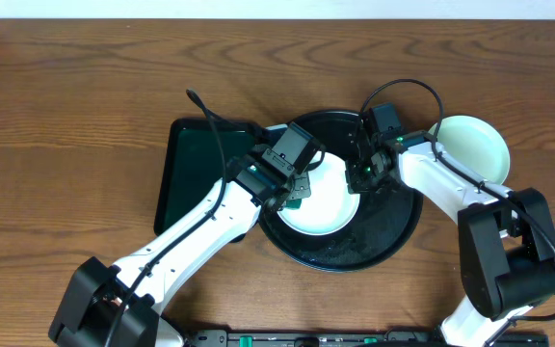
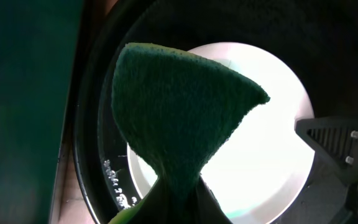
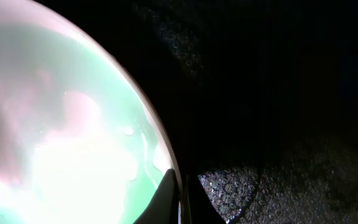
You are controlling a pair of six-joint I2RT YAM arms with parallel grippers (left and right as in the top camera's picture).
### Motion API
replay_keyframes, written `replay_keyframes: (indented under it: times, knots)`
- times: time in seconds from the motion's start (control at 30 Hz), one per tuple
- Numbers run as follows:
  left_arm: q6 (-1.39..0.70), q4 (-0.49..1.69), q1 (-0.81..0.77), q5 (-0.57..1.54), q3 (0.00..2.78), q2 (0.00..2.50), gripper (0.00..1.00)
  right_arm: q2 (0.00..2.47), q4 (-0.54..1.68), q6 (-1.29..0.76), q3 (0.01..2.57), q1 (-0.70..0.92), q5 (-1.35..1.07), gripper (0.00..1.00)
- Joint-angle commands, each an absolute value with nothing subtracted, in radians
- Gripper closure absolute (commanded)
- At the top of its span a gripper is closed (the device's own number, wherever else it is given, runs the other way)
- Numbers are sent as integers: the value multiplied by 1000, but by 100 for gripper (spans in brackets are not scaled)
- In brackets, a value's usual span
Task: Clean dirty plates on tray and stack at the side
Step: 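Wipe the plate's left side with the sponge in left gripper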
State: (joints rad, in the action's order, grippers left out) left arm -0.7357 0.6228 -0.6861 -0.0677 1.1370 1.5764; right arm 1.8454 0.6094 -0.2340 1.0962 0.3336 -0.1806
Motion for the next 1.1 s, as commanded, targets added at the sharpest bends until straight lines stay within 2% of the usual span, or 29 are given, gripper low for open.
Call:
replay_keyframes:
  times: [0.0,0.2,0.23,0.33,0.5,0.67,0.73,0.83,0.87,0.93,0.97,1.07]
  knots:
    - [-714,624,-683,-99,1121,1575,93,1844,610,-253,1088,342,-165,99]
    - [-714,624,-683,-99,1121,1578,93,1844,610,-253,1088,342,-165,99]
    - [-714,624,-683,-99,1121,1579,93,1844,610,-253,1088,342,-165,97]
    - [-714,624,-683,-99,1121,1583,93,1844,610,-253,1088,342,-165,80]
    - [-714,624,-683,-99,1121,1589,93,1844,607,-253,1088,342,-163,76]
    - [-714,624,-683,-99,1120,1593,93,1844,605,-253,1088,342,-161,87]
    - [-714,624,-684,-99,1120,1596,92,1844,604,-245,1088,342,-161,97]
    - [-714,624,-684,-99,1120,1599,93,1844,602,-245,1087,342,-160,98]
    - [-714,624,-684,-99,1120,1599,93,1844,601,-245,1087,342,-160,94]
    - [-714,624,-684,-99,1120,1601,93,1844,600,-245,1087,342,-160,75]
    - [-714,624,-684,-99,1120,1602,92,1844,597,-245,1087,342,-160,71]
    - [-714,624,-684,-99,1120,1602,93,1844,588,-245,1087,342,-157,71]
